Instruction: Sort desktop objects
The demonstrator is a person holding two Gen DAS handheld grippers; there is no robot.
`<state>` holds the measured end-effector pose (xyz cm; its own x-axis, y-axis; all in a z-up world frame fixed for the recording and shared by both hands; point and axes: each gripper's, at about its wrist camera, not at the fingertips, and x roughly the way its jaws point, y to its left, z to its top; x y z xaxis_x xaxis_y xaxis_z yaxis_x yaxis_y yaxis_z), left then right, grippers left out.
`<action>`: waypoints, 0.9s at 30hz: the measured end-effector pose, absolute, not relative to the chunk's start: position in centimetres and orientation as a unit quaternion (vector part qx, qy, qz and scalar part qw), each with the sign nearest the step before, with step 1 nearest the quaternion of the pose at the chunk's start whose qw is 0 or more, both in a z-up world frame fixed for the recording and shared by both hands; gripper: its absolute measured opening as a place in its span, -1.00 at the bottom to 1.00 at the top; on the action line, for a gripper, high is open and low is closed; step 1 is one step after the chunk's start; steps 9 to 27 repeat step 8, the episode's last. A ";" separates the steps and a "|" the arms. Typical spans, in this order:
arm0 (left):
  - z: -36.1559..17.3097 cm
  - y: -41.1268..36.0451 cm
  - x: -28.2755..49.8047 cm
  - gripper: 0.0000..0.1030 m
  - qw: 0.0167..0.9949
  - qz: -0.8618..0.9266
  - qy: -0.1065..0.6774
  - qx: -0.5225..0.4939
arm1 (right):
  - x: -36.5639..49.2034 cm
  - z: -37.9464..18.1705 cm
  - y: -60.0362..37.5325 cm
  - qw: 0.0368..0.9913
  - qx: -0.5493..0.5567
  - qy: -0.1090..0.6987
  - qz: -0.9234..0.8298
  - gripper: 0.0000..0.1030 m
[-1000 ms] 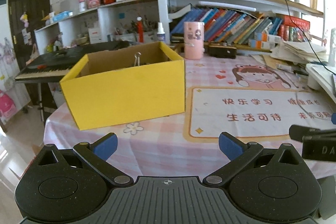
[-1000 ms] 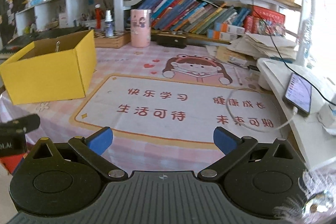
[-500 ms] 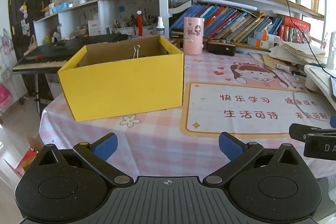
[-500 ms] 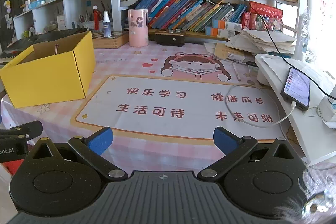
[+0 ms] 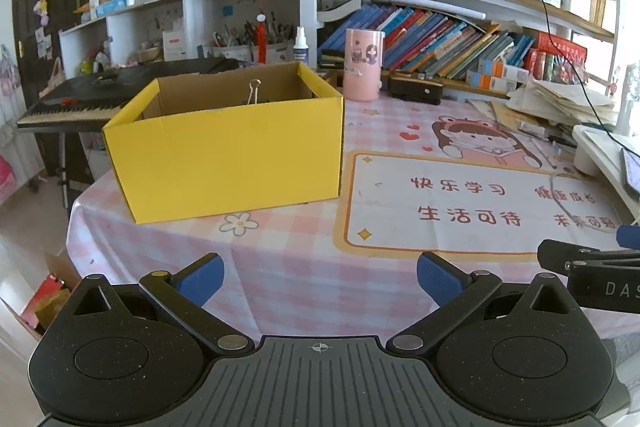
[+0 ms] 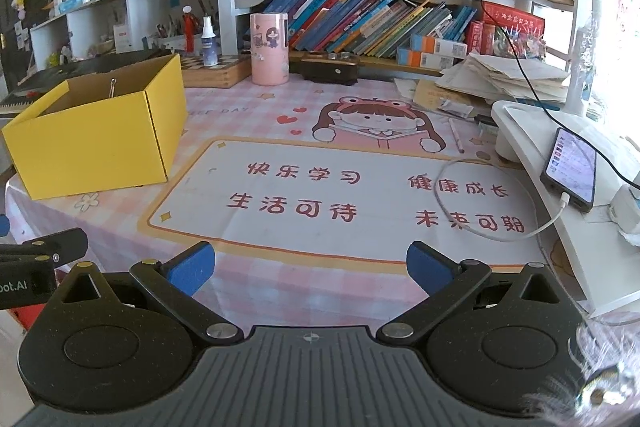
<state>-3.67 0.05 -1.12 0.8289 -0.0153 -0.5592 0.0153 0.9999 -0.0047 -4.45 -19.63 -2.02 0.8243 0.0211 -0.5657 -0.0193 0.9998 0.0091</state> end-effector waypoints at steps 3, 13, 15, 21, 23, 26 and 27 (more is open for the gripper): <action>-1.3 0.1 -3.5 1.00 0.955 -0.004 0.297 -0.004 | -4.3 -2.1 -19.6 0.954 0.002 0.300 0.011 1.00; -1.3 0.4 -3.6 1.00 0.955 -0.001 0.296 -0.008 | -4.2 -2.3 -19.5 0.953 0.000 0.304 0.014 1.00; -1.3 0.4 -3.6 1.00 0.955 -0.001 0.296 -0.008 | -4.2 -2.3 -19.5 0.953 0.000 0.304 0.014 1.00; -1.3 0.4 -3.6 1.00 0.955 -0.001 0.296 -0.008 | -4.2 -2.3 -19.5 0.953 0.000 0.304 0.014 1.00; -1.3 0.4 -3.6 1.00 0.955 -0.001 0.296 -0.008 | -4.2 -2.3 -19.5 0.953 0.000 0.304 0.014 1.00; -1.3 0.4 -3.6 1.00 0.955 -0.001 0.296 -0.008 | -4.2 -2.3 -19.5 0.953 0.000 0.304 0.014 1.00; -1.3 0.4 -3.6 1.00 0.955 -0.001 0.296 -0.008 | -4.2 -2.3 -19.5 0.953 0.000 0.304 0.014 1.00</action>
